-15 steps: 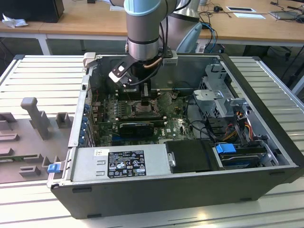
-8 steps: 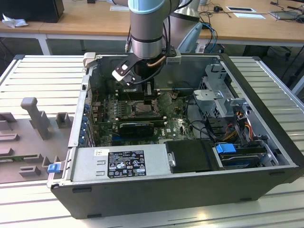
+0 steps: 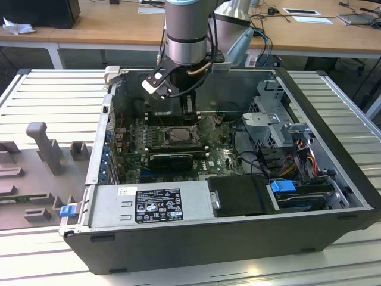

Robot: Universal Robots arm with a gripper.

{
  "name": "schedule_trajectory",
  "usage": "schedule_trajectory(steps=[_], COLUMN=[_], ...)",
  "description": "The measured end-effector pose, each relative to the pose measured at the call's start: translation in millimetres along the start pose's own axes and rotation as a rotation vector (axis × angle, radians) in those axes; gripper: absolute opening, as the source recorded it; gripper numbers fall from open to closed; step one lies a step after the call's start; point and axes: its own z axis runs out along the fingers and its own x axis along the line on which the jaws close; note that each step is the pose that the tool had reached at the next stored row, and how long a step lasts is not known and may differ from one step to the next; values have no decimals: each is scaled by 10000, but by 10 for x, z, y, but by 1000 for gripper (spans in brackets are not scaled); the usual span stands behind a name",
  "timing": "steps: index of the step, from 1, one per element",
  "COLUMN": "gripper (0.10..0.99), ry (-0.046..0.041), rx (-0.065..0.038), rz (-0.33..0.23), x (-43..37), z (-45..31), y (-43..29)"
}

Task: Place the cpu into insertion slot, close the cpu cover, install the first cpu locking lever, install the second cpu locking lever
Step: 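Close the cpu cover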

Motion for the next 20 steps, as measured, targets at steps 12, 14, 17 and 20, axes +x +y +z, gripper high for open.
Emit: schedule_trajectory(steps=[12,14,17,20], gripper=[106,106,106,106], ry=[0,-3,-5,-5], rx=[43,44,44,46], rz=[15,19,18,20], x=[2,2,2,3], z=[-57,-57,-55,-65], y=[123,135,173,243])
